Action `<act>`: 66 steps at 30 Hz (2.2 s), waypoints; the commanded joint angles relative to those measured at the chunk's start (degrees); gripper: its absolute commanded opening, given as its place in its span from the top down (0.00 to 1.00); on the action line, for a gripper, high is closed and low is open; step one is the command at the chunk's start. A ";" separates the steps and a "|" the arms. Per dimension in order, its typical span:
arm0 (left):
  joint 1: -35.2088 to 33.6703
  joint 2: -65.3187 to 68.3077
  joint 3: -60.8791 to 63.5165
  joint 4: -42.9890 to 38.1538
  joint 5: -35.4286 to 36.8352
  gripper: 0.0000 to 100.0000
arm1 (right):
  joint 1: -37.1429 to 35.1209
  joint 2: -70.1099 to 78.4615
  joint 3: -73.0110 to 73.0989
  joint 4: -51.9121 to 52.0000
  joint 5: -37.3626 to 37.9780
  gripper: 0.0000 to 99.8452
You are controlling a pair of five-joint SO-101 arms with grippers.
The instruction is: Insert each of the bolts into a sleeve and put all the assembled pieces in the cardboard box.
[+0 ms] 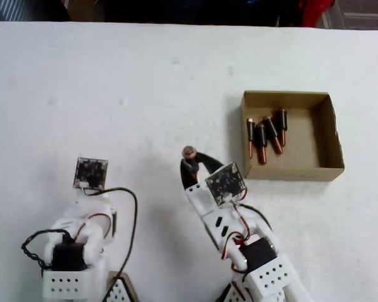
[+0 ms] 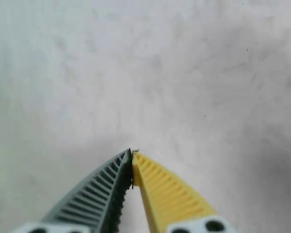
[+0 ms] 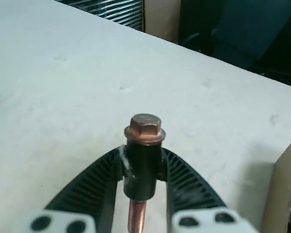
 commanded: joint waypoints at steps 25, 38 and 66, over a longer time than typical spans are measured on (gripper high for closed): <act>-0.31 -0.57 -0.18 1.67 -0.35 0.98 | 22.29 0.48 -41.05 36.35 0.97 0.98; -0.22 -0.57 -0.18 1.76 -0.35 0.98 | 33.36 38.55 -60.92 38.37 8.70 0.98; -0.22 -0.57 -0.18 1.76 -0.35 0.98 | 46.29 115.74 -116.75 52.26 10.73 0.98</act>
